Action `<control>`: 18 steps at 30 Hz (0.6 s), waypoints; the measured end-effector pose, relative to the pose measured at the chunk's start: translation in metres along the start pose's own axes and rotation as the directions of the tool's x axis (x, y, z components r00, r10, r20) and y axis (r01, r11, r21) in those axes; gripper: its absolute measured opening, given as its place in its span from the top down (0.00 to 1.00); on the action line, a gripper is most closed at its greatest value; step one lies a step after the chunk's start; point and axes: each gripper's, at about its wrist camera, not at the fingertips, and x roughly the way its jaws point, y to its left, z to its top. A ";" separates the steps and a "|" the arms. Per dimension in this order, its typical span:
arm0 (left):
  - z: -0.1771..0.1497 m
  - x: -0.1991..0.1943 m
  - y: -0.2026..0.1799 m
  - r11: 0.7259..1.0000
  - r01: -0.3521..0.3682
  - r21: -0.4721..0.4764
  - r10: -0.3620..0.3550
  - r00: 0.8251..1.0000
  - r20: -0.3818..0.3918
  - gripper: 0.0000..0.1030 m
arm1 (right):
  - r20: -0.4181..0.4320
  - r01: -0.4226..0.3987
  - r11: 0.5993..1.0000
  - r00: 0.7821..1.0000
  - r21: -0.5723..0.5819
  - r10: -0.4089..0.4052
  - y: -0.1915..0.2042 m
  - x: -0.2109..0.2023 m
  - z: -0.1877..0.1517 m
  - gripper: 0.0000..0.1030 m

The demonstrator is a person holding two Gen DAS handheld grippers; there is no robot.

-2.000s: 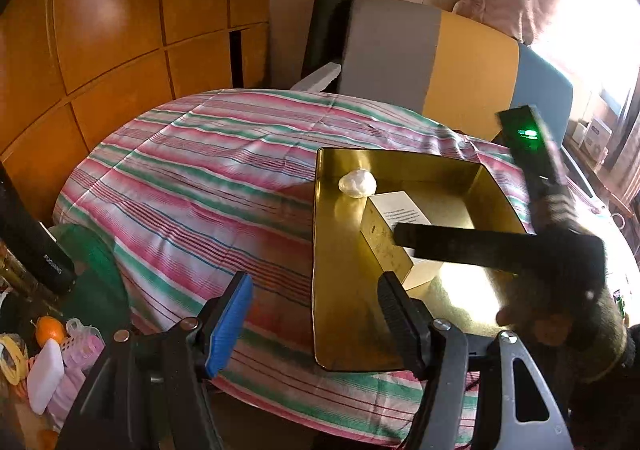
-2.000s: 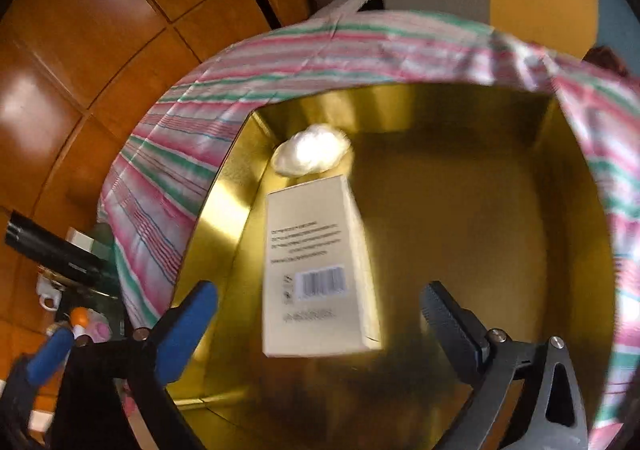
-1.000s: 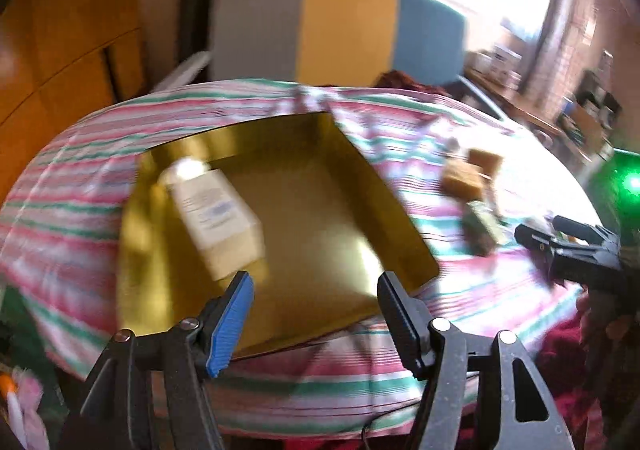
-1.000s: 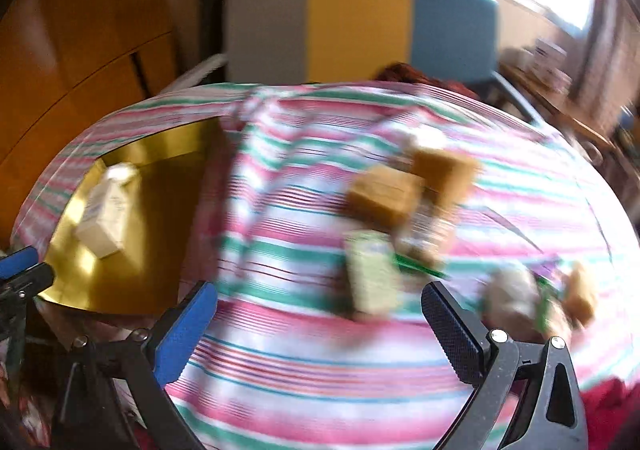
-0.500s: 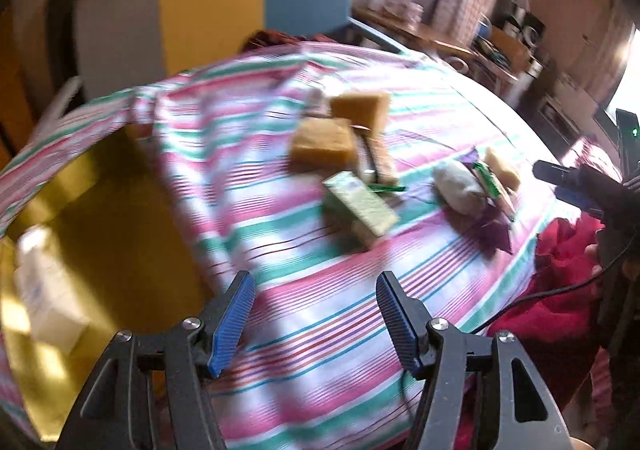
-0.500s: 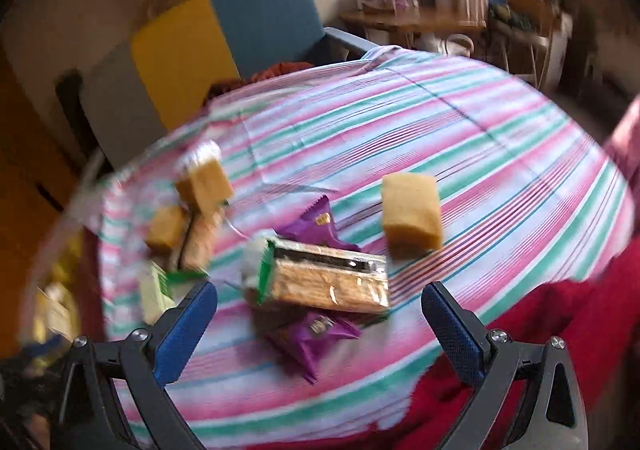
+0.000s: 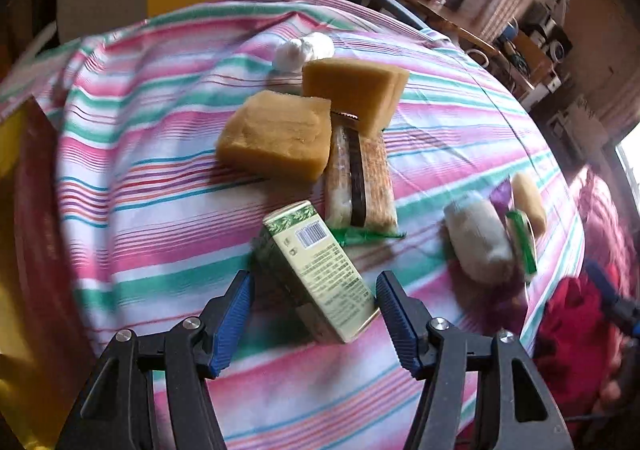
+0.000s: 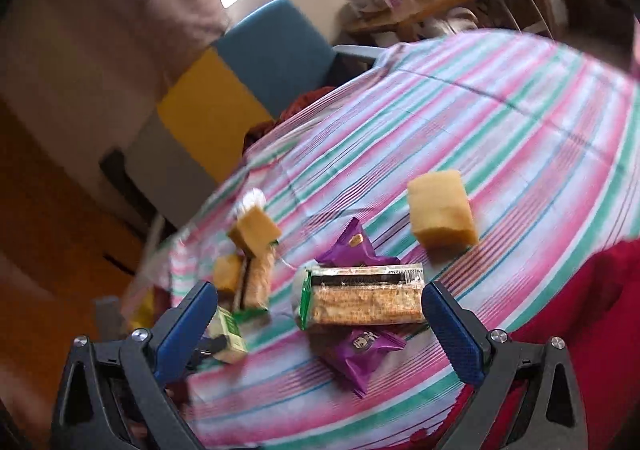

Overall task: Organize objects
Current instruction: 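Move the left gripper back to the table and grasp the small green box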

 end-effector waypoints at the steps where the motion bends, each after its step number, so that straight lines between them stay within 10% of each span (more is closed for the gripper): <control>1: 0.002 0.004 -0.001 1.000 -0.012 -0.002 0.012 1.000 -0.005 0.46 | -0.001 -0.014 0.999 1.000 0.030 0.014 -0.005 0.001 0.001 0.00; 7: -0.005 0.011 -0.001 0.997 -0.047 0.066 0.045 0.998 0.038 0.66 | -0.020 -0.045 0.995 0.999 0.088 0.047 -0.012 0.006 0.004 0.00; 18: -0.063 -0.016 0.002 0.984 -0.046 0.170 0.022 0.990 0.143 0.68 | -0.087 -0.028 0.996 0.996 0.087 0.036 -0.014 0.020 0.004 0.00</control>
